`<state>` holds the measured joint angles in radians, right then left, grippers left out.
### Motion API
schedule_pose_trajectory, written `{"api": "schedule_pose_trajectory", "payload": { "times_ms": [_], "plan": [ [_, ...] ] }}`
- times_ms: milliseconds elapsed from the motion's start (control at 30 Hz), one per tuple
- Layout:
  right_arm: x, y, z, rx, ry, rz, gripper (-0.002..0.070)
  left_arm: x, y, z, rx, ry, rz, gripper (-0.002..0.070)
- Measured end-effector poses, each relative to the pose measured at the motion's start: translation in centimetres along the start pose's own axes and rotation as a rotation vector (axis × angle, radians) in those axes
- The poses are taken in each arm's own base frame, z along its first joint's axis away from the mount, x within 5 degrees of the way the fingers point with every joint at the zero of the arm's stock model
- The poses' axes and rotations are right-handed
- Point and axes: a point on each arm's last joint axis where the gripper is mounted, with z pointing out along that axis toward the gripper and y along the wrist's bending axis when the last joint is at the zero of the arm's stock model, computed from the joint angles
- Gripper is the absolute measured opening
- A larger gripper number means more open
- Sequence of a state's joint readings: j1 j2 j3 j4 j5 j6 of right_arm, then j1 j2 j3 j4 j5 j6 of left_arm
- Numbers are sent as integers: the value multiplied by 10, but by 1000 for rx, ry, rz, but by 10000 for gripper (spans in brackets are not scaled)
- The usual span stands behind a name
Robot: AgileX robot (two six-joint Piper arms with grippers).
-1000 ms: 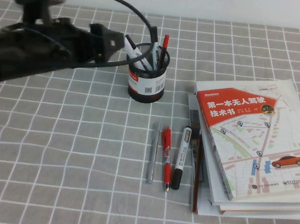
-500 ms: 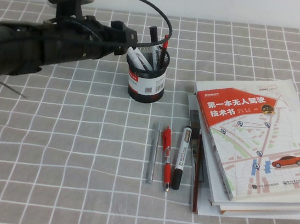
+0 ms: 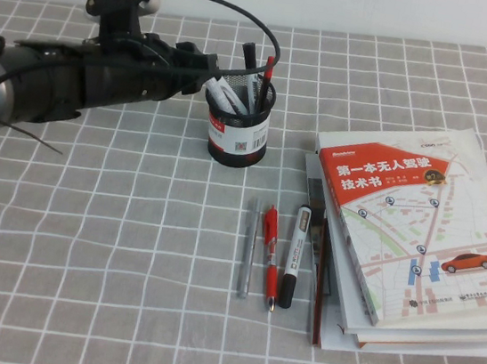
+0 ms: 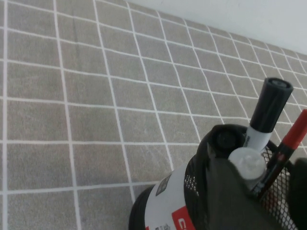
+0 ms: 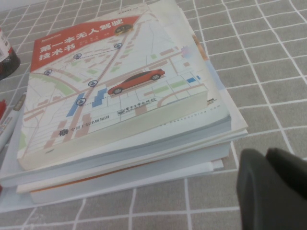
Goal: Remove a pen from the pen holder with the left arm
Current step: 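Take a marker out of the pen holder and lay it on the table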
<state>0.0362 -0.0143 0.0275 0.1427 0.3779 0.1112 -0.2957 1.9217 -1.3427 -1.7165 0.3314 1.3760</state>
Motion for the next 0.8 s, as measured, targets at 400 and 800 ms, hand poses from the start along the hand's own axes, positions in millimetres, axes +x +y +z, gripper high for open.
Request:
{"api": "schedule_pose_trajectory", "payload": {
  "times_ms": [400,800],
  "plan": [
    [0,0,0,0,0,0,-13,0,0,0,0,-1,0,4],
    [0,0,0,0,0,0,-13,3,1,3,13,11,16,171]
  ]
}}
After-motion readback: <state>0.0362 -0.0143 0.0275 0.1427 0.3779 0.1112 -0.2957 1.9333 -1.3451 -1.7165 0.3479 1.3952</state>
